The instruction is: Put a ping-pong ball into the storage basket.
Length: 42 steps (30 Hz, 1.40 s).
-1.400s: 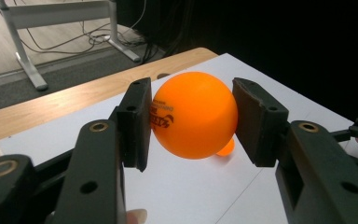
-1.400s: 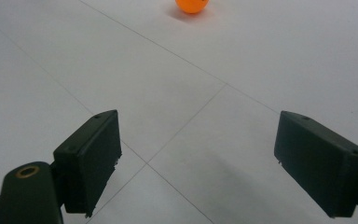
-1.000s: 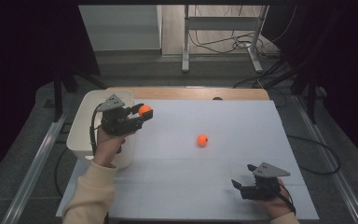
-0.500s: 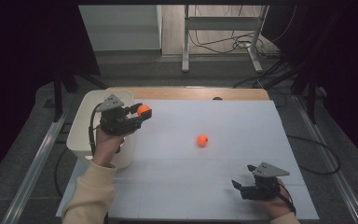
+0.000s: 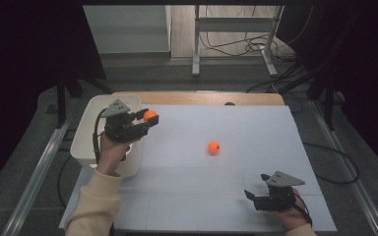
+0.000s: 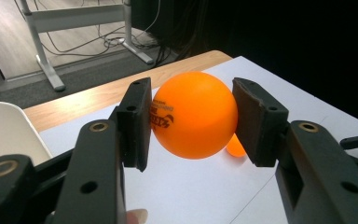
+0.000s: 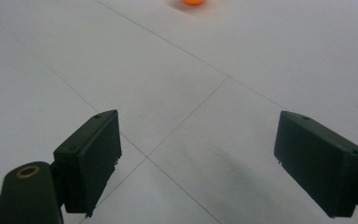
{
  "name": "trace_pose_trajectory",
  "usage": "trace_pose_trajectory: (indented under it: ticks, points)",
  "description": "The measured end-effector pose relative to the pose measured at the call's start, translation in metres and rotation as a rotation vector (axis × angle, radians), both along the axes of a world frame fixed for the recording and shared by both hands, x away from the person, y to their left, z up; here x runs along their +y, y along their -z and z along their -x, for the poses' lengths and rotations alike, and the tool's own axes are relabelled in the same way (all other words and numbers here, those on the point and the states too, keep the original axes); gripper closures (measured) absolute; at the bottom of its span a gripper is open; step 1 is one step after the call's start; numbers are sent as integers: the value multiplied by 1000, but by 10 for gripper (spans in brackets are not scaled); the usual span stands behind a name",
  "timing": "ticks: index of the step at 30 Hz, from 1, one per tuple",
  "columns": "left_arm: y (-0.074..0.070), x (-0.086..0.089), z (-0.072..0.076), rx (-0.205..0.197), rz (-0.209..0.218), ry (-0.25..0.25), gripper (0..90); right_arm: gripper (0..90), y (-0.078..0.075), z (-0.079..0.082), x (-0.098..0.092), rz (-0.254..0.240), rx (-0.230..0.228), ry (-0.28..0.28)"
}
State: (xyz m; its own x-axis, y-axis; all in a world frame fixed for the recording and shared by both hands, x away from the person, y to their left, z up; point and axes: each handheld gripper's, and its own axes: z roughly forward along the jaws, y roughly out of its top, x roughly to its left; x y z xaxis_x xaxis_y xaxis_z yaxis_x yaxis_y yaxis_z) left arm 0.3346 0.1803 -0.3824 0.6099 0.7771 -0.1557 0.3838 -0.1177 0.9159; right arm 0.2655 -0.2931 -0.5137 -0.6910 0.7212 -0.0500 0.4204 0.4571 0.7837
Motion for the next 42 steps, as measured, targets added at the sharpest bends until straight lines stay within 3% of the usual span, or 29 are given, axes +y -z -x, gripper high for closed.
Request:
trace_pose_trajectory:
  ticks: [20,42]
  points:
    - [1,-1,0,3,-6,3,503,154,0,0,0,2,2,0]
    - [-2,24,1,-2,-3,-96,503,154,0,0,0,2,2,2]
